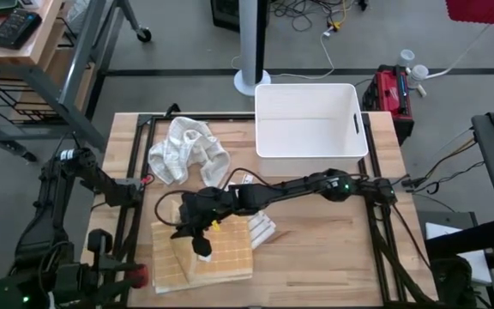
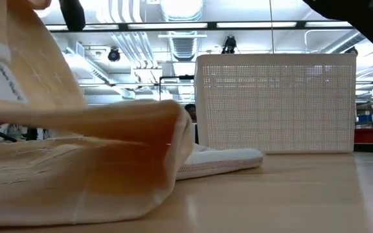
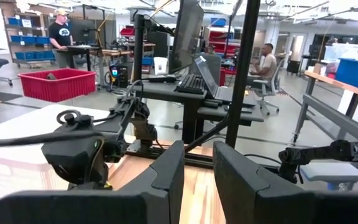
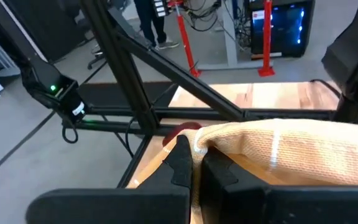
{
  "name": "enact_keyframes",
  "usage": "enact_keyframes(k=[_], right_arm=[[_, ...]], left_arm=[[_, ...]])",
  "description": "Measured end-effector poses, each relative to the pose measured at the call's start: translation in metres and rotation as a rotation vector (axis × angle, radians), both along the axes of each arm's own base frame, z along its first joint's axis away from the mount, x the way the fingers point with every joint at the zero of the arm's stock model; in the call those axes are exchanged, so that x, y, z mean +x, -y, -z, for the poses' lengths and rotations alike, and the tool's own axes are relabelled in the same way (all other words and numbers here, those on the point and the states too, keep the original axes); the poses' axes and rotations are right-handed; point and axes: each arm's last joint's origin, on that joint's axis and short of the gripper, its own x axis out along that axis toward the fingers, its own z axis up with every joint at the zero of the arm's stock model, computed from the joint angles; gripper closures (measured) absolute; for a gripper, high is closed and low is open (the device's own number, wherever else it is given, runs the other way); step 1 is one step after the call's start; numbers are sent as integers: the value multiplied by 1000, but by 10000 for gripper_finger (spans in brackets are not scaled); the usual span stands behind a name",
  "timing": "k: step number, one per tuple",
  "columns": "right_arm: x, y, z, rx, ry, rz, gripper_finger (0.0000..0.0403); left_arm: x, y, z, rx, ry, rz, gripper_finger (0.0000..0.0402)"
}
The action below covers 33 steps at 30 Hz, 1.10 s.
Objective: Fold towel
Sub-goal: Fold the yellow squared towel
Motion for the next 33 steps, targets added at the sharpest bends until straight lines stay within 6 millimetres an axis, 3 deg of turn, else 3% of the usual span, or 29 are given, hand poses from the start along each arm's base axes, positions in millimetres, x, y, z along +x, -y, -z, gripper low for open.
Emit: enact_keyframes(k=[15,26,33], right_arm=[[7,-7,31,21,-68,8,403],[16,-17,66,69,-119,-24,403],[19,-16,73,78,-117,-17,403]], left_arm=[[6,-2,0,-3,1,-21,325],[9,-3,0,-3,1,-30,325],[10,-3,0,-3,1,-34,325]])
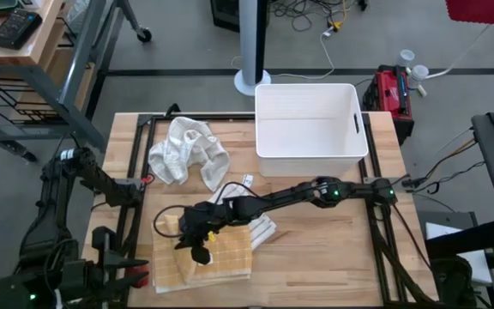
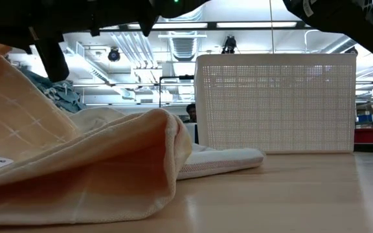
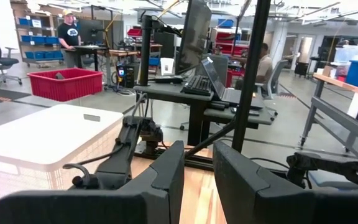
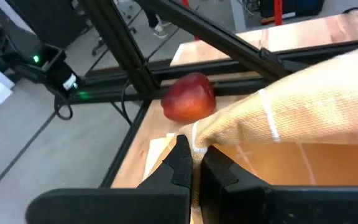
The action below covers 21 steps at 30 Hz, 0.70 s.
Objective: Fold towel
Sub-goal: Fold the yellow squared towel
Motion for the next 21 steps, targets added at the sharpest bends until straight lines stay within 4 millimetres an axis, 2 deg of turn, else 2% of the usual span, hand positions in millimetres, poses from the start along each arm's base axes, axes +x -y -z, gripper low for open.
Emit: enact_keyframes(k=[5,10,14,21], right_arm=[[3,-2,-3,14,56,30,393],[2,-5,-4,14,69,26,346],[3,-5,2,13,52,26,310],[3,-5,8,15,21,22,277]], left_arm=[[0,0,0,2,0,0,325],[0,0,0,5,-1,0,325],[0,0,1,12,-3,0,325],[1,0,1,14,-3,-4,325]])
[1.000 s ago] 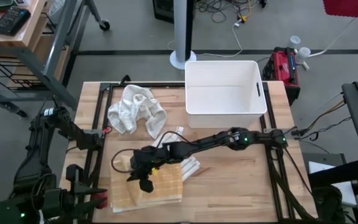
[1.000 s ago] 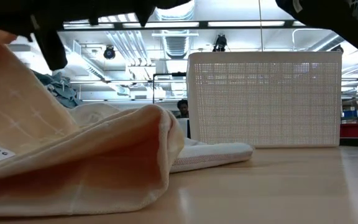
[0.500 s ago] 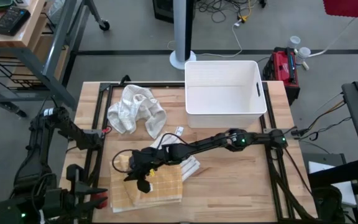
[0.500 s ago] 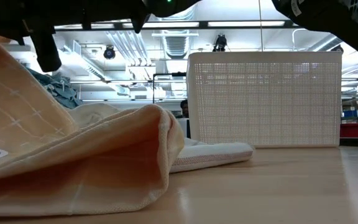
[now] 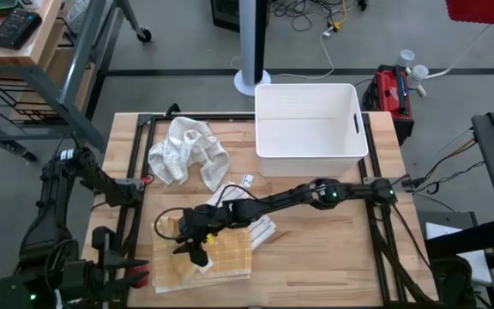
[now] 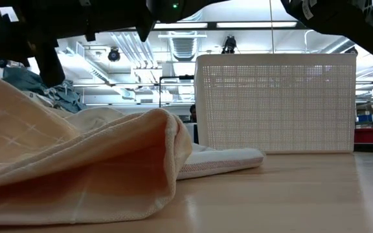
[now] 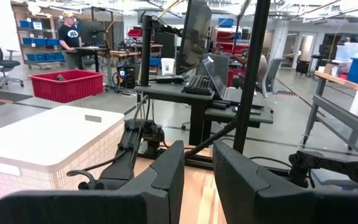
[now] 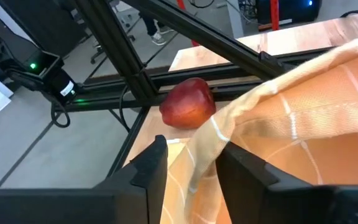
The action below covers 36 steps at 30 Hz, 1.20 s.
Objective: Fold towel
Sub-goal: Fold the yellow squared towel
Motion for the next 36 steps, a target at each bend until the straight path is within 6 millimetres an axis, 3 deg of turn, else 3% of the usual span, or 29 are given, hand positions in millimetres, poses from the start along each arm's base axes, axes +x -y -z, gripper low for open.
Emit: enact_keyframes(k=[13,20,31,36], right_arm=[[0,-12,1,18,48,-9,287],[-3,-5,16,-19,-124,129,283],[-3,-5,14,-12,-123,103,290],[-11,-4,29,-146,-245,103,302]], left_arm=[[1,0,1,10,-2,-3,325],[2,-1,0,7,-2,-7,325],[2,-1,0,6,-1,-7,325],[2,-1,0,5,-1,-7,325]])
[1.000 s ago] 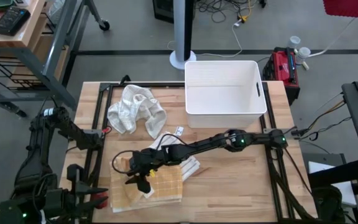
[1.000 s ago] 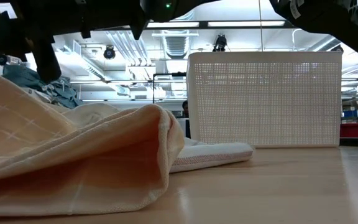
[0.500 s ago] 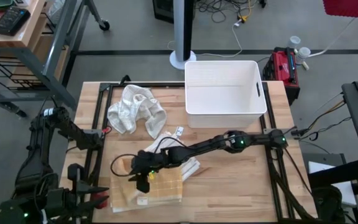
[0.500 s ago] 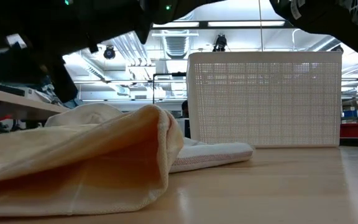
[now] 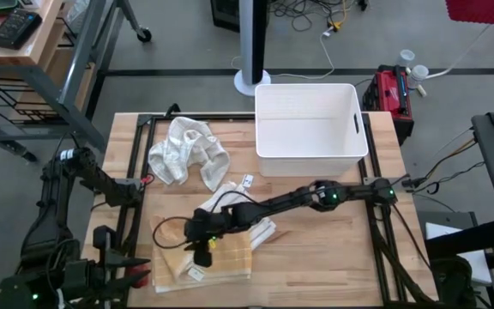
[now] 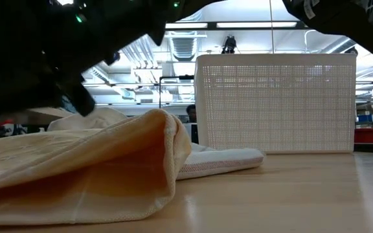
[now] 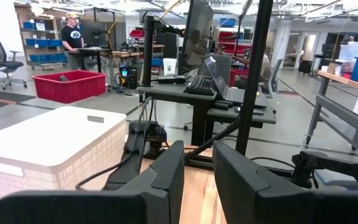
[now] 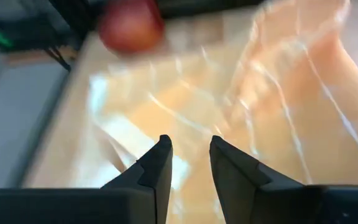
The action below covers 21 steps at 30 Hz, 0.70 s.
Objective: Fold towel
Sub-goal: Fold the yellow squared towel
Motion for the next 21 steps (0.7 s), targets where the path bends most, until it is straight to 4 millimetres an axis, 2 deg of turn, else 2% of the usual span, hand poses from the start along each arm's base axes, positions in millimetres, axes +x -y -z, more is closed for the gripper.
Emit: enact_keyframes(k=[4,8,14,21], right_arm=[[-7,4,10,-102,-108,-3,315],[-15,12,14,-133,-218,-12,336],[-31,17,-18,-188,-285,-51,370],[-60,-9,-31,-249,-414,-228,396]], left_arm=[[3,0,8,18,-4,-11,325],[24,-4,26,-12,3,-80,325],[54,-13,62,-109,17,-137,325],[67,-22,110,-244,20,-139,325]])
